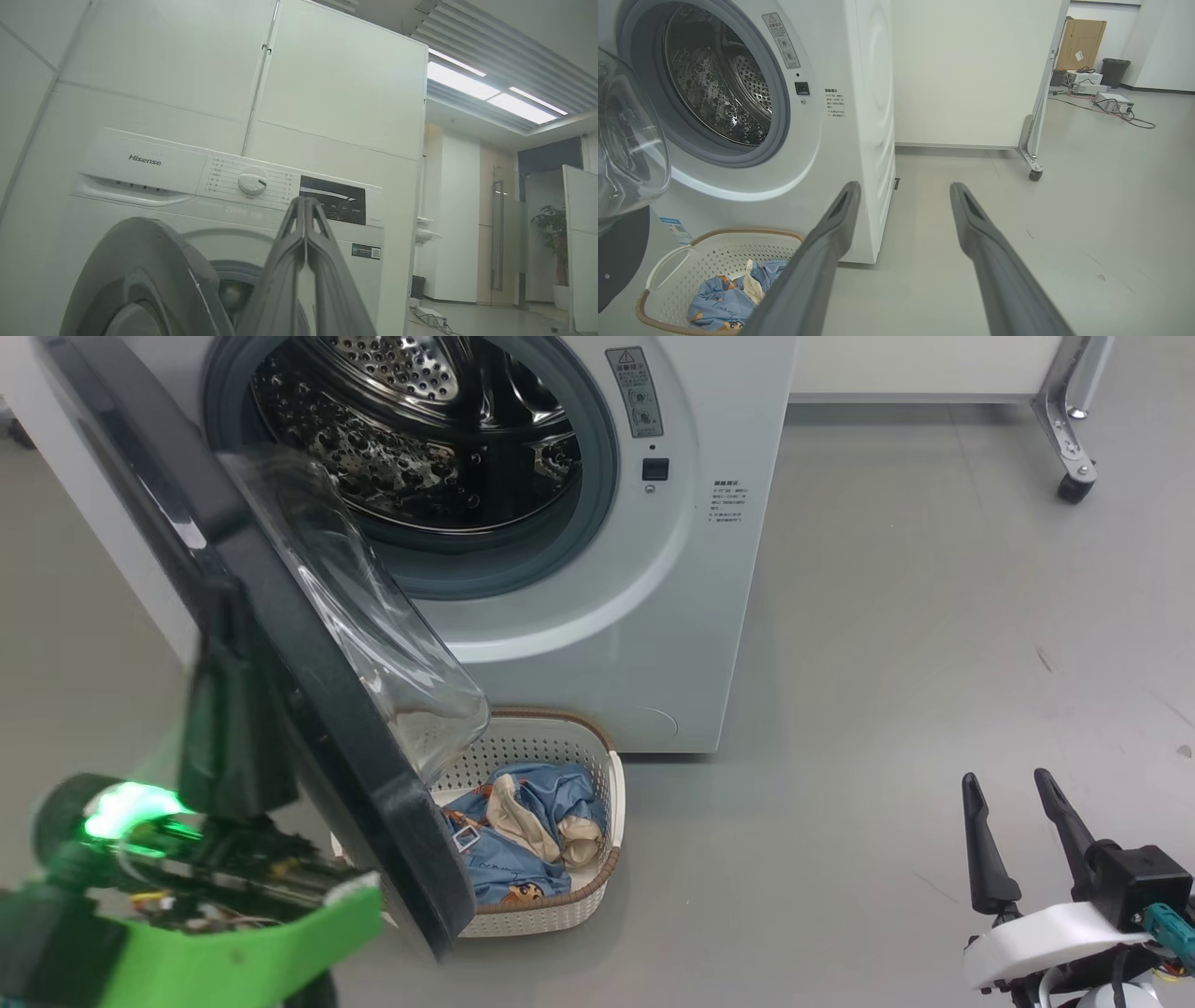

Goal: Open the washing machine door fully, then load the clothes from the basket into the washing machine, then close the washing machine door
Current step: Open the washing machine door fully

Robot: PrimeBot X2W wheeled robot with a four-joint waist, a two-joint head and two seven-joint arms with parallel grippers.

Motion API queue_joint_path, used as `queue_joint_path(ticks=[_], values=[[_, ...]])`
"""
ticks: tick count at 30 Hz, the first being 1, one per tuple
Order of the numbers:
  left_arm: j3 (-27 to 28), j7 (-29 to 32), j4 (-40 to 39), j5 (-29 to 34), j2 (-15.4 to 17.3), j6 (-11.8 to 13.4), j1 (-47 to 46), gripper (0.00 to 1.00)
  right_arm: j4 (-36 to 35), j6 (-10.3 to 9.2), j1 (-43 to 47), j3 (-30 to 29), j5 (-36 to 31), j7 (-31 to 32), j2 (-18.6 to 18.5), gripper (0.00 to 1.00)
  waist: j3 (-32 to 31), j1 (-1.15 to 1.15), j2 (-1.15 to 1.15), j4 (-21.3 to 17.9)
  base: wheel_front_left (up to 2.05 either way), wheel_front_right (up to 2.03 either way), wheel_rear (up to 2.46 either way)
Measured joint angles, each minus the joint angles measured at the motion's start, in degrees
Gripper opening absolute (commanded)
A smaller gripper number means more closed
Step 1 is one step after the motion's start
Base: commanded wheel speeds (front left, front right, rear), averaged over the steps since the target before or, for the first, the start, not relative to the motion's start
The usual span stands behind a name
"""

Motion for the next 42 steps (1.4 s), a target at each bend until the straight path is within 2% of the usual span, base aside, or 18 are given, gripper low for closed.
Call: queue_joint_path(ticks=[6, 13, 17, 26, 42], values=[[-10.17, 5.38, 1.46, -5.58, 0.3, -0.32, 4.48, 0.0, 0.43, 0.55, 0.0, 0.07, -0.01, 0.0, 0.35, 1.0, -0.22, 0.0, 0.0, 0.04, 0.0, 0.0, 0.0], [-15.74, 10.81, 5.05, -7.08, 0.89, -0.32, 8.77, 0.0, 1.51, 0.82, 0.05, -0.31, -0.01, 0.0, 1.08, 1.0, -0.14, 0.0, 0.0, 0.09, 0.0, 0.0, 0.0], [-16.19, 12.62, 7.67, -7.58, 0.97, -0.12, 9.96, 0.0, 1.85, 0.85, 0.07, -0.73, -0.01, 0.0, 1.15, 1.0, 0.06, 0.0, 0.0, 0.24, 0.0, 0.0, 0.0], [-15.43, 13.35, 10.67, -7.5, 1.0, 3.31, 10.25, 0.0, 2.03, 1.34, 0.07, -1.09, -0.63, 0.0, 1.46, 1.0, 0.88, 0.0, 0.0, 0.37, 0.0, 0.0, 0.0], [-15.52, 9.98, 12.87, -7.58, 1.0, 7.51, 8.04, 0.0, 2.15, 1.82, -0.08, -2.26, -1.46, 0.0, 1.56, 1.0, 1.68, 0.0, 0.0, 0.94, 0.0, 0.0, 0.0]])
